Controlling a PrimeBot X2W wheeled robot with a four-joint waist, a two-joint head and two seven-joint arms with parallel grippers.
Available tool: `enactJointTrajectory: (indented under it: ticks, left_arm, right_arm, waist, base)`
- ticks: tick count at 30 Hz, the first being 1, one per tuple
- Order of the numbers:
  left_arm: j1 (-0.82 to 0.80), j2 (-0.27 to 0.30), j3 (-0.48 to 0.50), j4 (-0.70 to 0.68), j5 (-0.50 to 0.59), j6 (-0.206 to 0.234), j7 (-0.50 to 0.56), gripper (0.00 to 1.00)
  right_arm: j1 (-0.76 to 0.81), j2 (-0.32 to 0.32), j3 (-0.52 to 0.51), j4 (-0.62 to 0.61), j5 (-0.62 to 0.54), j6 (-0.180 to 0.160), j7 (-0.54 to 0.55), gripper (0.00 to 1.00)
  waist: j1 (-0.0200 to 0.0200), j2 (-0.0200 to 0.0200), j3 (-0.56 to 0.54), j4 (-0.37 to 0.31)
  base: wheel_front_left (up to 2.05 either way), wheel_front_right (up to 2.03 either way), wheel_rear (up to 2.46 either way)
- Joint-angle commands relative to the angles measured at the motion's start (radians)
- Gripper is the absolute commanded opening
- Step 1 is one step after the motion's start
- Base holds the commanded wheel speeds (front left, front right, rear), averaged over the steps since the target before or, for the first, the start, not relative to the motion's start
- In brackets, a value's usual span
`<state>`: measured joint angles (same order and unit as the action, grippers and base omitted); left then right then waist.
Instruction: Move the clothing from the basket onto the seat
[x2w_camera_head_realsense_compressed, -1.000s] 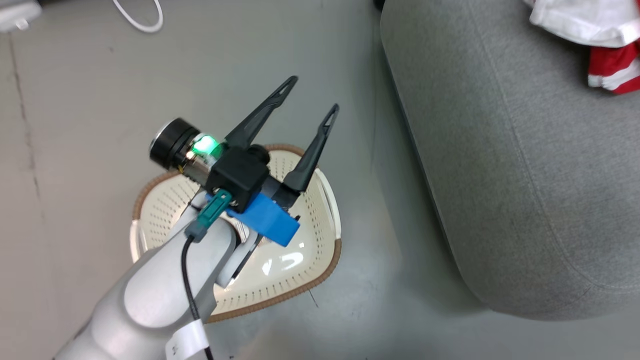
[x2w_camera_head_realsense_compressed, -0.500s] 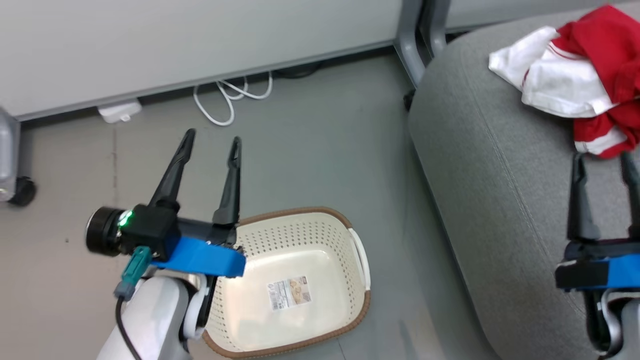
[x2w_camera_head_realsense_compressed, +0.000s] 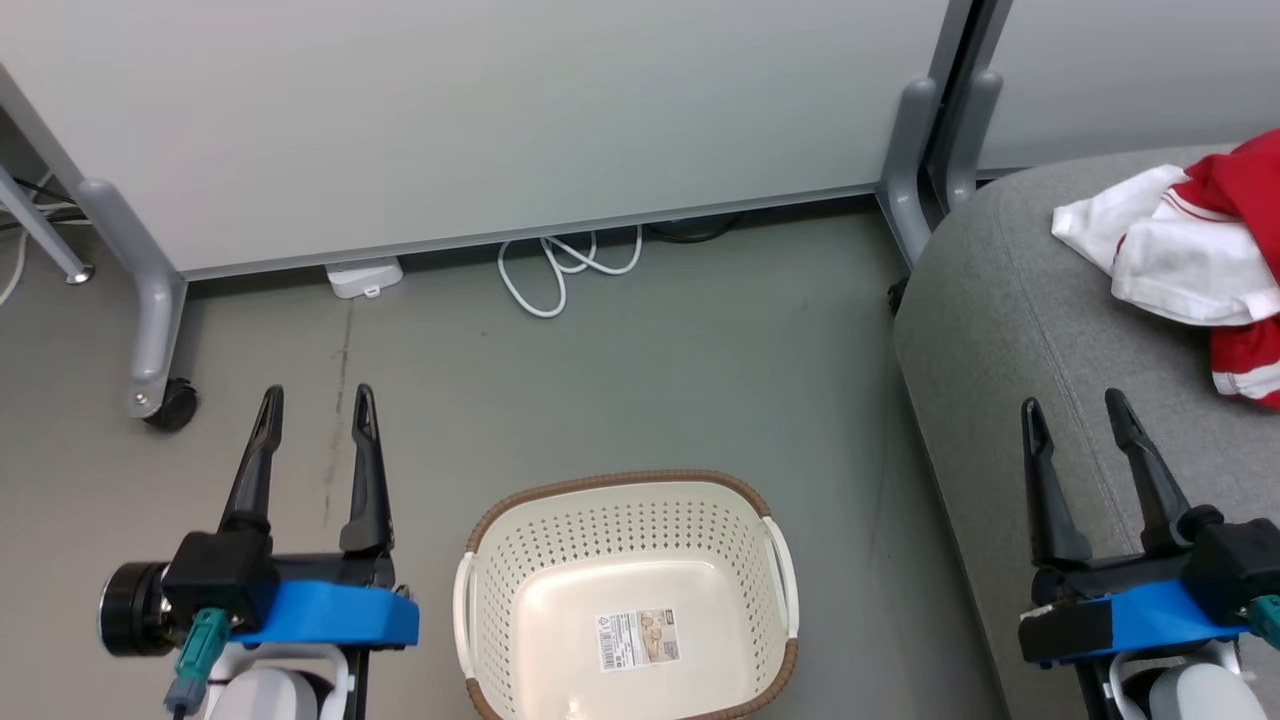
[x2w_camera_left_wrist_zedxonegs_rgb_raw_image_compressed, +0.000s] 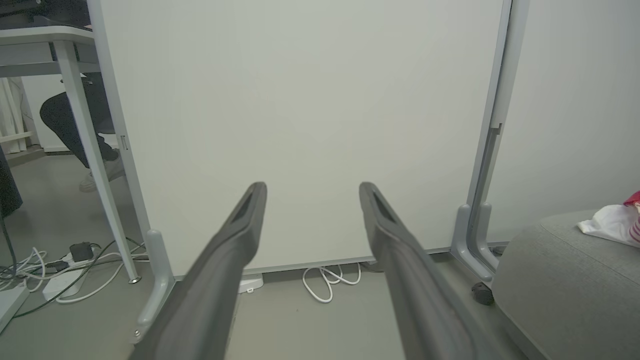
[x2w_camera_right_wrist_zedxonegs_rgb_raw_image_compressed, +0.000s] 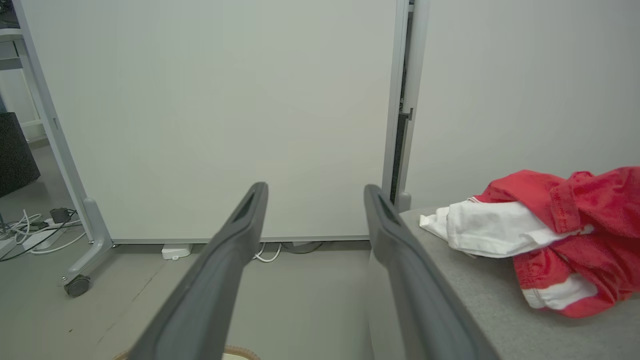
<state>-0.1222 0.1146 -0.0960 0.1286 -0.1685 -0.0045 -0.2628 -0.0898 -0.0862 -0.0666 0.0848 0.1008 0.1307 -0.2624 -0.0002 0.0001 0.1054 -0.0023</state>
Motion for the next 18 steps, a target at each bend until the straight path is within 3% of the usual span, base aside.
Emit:
enactJointTrajectory:
  ticks: [1,9,18]
  left_arm:
    - [0.016,-0.007,0.016,0.002,0.009,-0.008,-0.003,1.0]
    - [0.072,-0.046,0.099,0.025,0.046,-0.05,-0.003,1.0]
    - [0.089,-0.062,0.122,0.047,0.064,-0.082,-0.003,1.0]
  right_arm:
    - [0.017,0.006,0.004,0.006,-0.003,0.0,-0.004,1.0]
    - [0.03,0.022,0.019,0.064,-0.004,0.0,-0.004,1.0]
    - [0.022,0.033,0.03,0.106,0.0,0.0,-0.004,1.0]
  waist:
    - [0.0002,-0.0001,-0.013,0.012]
    - [0.0002,-0.0001,-0.031,0.031]
    - [0.0002,-0.0001,-0.037,0.043]
  base:
    - [0.0,0.0,0.0]
    - [0.0,0.0,0.0]
    - [0.0,0.0,0.0]
